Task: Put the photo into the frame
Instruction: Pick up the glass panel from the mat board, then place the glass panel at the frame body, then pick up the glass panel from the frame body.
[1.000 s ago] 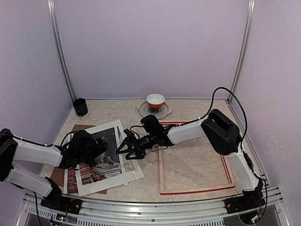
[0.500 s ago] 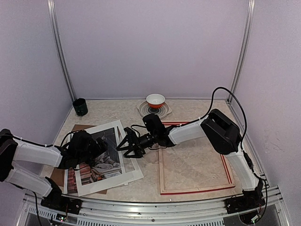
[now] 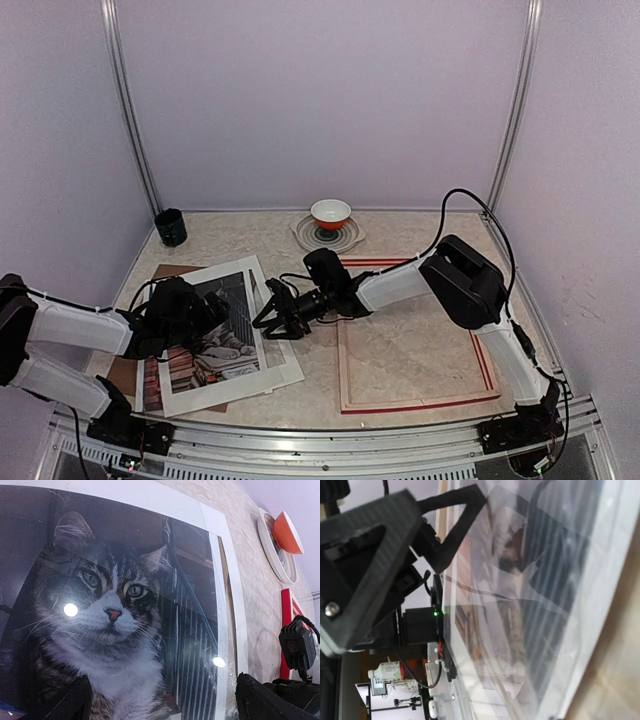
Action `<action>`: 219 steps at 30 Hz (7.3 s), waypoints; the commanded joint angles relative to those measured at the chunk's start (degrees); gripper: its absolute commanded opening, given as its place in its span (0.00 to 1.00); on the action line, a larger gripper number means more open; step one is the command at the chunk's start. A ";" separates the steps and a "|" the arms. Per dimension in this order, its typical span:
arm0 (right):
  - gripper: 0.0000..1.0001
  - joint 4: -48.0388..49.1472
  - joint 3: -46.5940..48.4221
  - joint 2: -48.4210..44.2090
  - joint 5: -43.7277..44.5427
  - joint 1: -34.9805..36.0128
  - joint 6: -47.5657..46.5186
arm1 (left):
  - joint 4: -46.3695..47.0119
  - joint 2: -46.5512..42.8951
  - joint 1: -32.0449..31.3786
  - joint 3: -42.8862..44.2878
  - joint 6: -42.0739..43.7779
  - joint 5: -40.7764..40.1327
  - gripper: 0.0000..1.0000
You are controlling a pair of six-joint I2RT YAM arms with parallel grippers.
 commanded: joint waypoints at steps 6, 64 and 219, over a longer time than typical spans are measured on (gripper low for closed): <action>0.54 1.68 -0.37 1.39 -0.42 -0.44 1.99 | 0.19 -0.23 -0.72 -0.87 -0.51 1.18 0.99; 0.00 -8.02 -18.16 -23.42 6.55 -5.43 -9.67 | -10.17 -16.76 -2.91 3.38 1.15 -4.56 0.99; 0.99 -30.24 -47.57 -50.39 29.60 -40.17 -24.11 | -19.77 13.74 -4.68 30.47 14.51 -3.98 0.99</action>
